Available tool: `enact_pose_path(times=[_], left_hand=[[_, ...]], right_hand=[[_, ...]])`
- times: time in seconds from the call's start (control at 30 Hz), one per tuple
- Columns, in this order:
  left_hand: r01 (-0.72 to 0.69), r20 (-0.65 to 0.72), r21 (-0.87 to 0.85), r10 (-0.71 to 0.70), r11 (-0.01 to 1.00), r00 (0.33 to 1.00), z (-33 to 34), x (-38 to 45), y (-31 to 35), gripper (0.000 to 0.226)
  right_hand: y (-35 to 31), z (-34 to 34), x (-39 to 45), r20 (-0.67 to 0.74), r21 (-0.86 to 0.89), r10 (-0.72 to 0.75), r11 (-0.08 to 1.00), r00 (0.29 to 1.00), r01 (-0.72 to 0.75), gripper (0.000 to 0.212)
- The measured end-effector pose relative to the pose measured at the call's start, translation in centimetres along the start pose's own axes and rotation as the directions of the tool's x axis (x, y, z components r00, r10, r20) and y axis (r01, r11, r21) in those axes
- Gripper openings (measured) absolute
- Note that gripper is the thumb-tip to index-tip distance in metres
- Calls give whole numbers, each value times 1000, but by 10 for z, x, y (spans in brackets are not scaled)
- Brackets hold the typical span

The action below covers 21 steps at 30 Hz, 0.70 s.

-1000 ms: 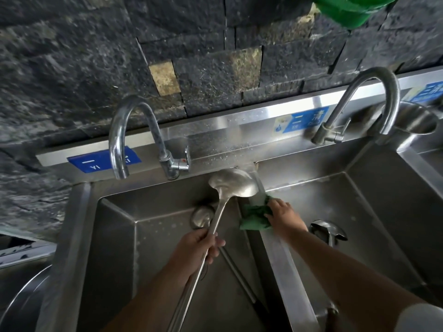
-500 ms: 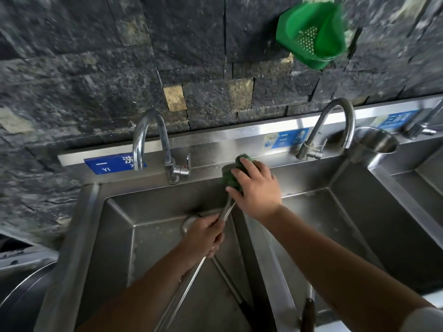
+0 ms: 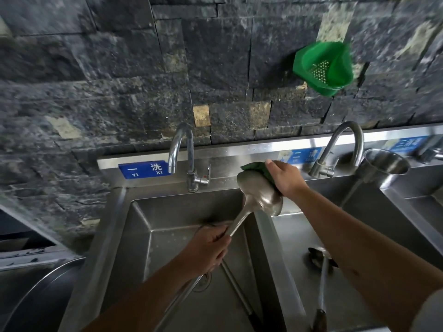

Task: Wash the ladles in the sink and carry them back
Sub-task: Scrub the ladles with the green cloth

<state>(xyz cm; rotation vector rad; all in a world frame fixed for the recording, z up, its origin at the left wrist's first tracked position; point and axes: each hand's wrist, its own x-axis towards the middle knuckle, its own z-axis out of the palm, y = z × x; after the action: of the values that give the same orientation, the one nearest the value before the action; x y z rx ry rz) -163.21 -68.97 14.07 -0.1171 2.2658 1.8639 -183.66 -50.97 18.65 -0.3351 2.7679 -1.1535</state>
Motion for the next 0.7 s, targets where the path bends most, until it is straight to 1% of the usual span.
enact_pose_path(times=[0.07,0.13,0.2,0.23,0.27,0.33,0.37,0.4,0.43,0.47,0.5,0.53,0.6,0.63,0.67,0.7], left_hand=[[-14,13,-16,14,1000,1000,-3,-5,-1,21],[-14,-13,-71,13,997,1000,0,-7,1,19],[-13,-64,-164,3,986,998,4,-3,2,22],[-17,-87,-198,0,980,996,6,1,5,23],[-22,-103,-219,-1,975,995,6,5,8,23],[-19,-112,-238,-8,971,994,8,13,14,21],[-16,-101,-246,-9,969,995,8,15,19,19],[-17,-91,-242,-5,970,996,8,16,22,17],[-24,-85,-216,6,976,996,8,17,25,16],[-29,-95,-156,14,987,995,8,18,26,17],[-38,-125,-59,30,998,992,7,21,25,20],[-37,-167,66,47,997,985,6,22,23,25],[-2,-211,319,73,948,975,4,22,20,40],[-2,-202,400,90,916,975,4,19,18,44],[-23,-176,459,115,888,978,5,15,16,42],[-61,-142,509,154,859,978,7,12,16,37]], right_hand=[[1,1,-13,-47,140,46,989,998,-39,51],[8,8,-32,-160,245,104,967,982,-63,48],[15,22,-55,-278,377,122,926,953,-8,50],[15,32,-67,-326,413,102,910,940,45,50],[15,42,-75,-360,406,64,909,931,95,50],[7,55,-84,-428,298,-3,944,904,144,57],[1,55,-86,-473,200,-48,967,880,160,59],[-4,51,-85,-529,37,-156,978,834,206,57],[-6,45,-83,-558,-187,-330,944,762,272,53],[-6,39,-78,-530,-391,-514,854,675,344,47],[-5,32,-72,-458,-531,-652,746,604,402,42],[-7,26,-66,-377,-609,-723,665,579,433,39],[-16,19,-57,-261,-665,-746,599,612,446,37],[-22,17,-54,-216,-671,-738,588,639,452,37],[-27,15,-49,-176,-672,-726,582,664,458,37],[-30,12,-44,-144,-657,-695,599,704,457,37]])
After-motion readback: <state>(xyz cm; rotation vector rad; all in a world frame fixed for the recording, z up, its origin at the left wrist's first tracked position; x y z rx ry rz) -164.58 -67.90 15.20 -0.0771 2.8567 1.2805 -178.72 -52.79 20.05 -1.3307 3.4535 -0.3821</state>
